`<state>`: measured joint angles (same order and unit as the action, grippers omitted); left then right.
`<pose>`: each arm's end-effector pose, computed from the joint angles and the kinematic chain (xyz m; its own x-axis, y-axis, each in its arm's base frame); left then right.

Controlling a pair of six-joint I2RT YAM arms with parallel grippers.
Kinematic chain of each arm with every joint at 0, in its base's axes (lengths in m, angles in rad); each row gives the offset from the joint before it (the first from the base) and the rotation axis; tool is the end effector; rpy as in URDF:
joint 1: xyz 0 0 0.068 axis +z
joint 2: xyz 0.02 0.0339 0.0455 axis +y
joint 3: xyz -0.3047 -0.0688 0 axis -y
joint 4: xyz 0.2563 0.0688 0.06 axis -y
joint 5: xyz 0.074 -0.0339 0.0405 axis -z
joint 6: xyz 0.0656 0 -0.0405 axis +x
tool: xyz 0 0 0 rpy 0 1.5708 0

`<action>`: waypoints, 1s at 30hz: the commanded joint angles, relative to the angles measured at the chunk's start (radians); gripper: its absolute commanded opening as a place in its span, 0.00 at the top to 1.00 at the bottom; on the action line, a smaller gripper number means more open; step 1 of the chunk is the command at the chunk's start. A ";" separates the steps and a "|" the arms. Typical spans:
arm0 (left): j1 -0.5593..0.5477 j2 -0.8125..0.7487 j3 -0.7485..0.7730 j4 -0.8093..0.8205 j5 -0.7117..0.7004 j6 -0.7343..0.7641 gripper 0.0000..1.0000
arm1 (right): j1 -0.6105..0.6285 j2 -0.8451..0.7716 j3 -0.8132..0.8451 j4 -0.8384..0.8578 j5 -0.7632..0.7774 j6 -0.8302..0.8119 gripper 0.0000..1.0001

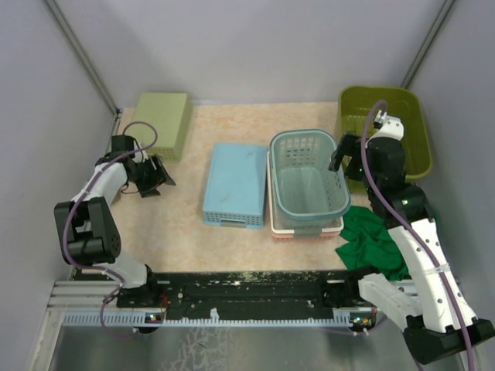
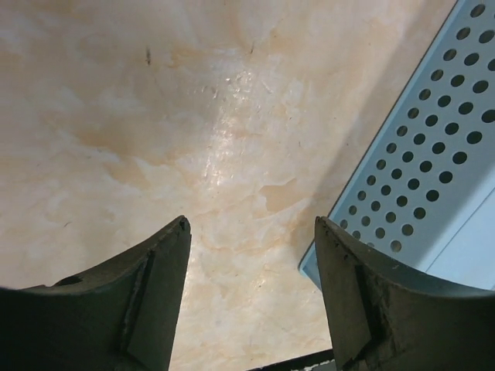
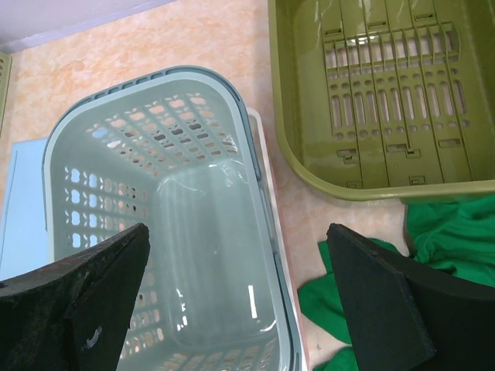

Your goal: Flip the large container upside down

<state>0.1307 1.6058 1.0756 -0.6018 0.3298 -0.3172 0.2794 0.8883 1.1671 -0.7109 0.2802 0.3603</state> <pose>0.3398 0.0232 0.2170 -0.8569 -0.4103 -0.3122 -0.2675 0.8715 -0.4111 0.1801 0.0328 0.4208 -0.3850 0.2420 -0.8906 0.1198 0.9699 0.2118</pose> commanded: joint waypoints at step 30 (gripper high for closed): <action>-0.540 0.578 0.972 0.055 -0.178 -0.137 0.14 | 0.002 -0.101 0.048 -0.066 0.022 0.046 0.03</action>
<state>-0.3981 2.0525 1.9064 -0.5797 0.1387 -0.4328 0.2794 0.8173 1.1671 -0.7601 0.2722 0.3950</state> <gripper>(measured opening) 0.855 0.968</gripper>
